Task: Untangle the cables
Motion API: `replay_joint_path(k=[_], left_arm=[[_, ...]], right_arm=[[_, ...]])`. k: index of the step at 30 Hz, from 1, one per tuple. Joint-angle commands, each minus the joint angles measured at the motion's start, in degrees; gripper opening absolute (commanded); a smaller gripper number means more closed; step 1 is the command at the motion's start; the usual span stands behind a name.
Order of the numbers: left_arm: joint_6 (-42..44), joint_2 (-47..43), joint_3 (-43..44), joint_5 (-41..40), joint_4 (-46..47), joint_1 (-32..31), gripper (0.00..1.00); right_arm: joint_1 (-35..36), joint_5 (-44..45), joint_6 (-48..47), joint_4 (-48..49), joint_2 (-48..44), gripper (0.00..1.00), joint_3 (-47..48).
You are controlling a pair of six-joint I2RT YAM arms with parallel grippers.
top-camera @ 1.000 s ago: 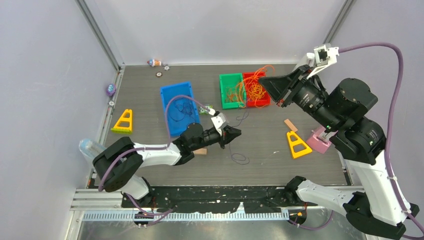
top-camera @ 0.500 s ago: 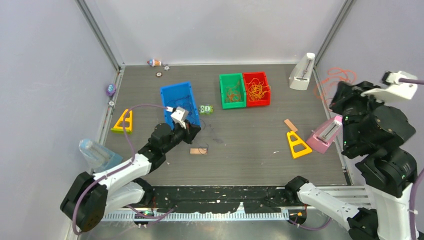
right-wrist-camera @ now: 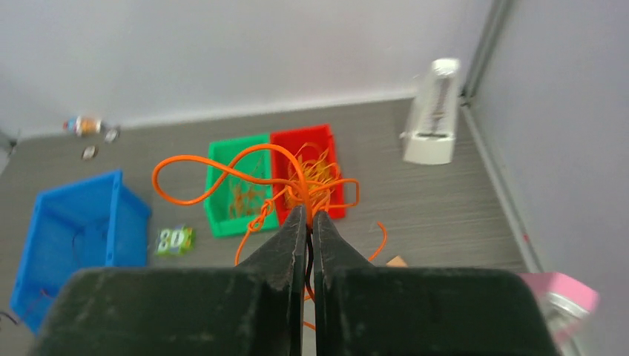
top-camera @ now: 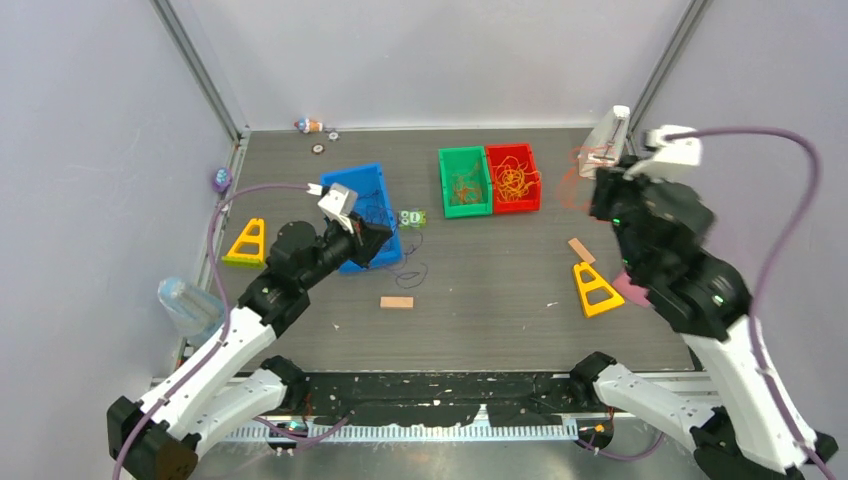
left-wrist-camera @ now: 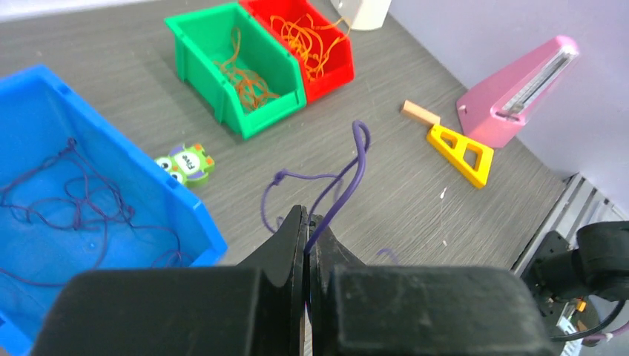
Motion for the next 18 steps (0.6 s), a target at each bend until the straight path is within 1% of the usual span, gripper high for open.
replay_joint_path(k=[1, 3, 5, 8, 13, 16, 18], left_arm=[[1.7, -1.9, 7.1, -0.2, -11.7, 0.3, 0.00], [1.9, -2.4, 9.4, -0.3, -14.1, 0.3, 0.00], [3.3, -2.7, 11.6, 0.3, -15.6, 0.4, 0.00], [4.8, -1.8, 14.7, -2.6, -18.9, 0.5, 0.00], [7.1, 1.6, 20.9, -4.3, -24.1, 2.1, 0.00], [7.2, 3.7, 23.7, -7.7, -26.2, 3.8, 0.00], [6.9, 5.0, 24.5, -7.8, -26.3, 5.4, 0.00]], right_arm=[[-0.2, -13.5, 2.4, 8.3, 7.2, 0.05, -4.8], [-0.2, -15.1, 2.8, 10.8, 11.2, 0.05, -5.6], [-0.3, -16.6, 2.0, 15.3, 15.5, 0.05, -5.8], [-1.5, -18.8, 1.1, 19.6, 23.2, 0.05, -5.0], [-4.0, -23.4, 1.4, 23.0, 37.1, 0.05, 1.7], [-4.6, -23.0, 1.5, 23.1, 43.8, 0.05, 6.1], [-5.2, -22.6, 1.7, 23.0, 48.2, 0.05, 9.1]])
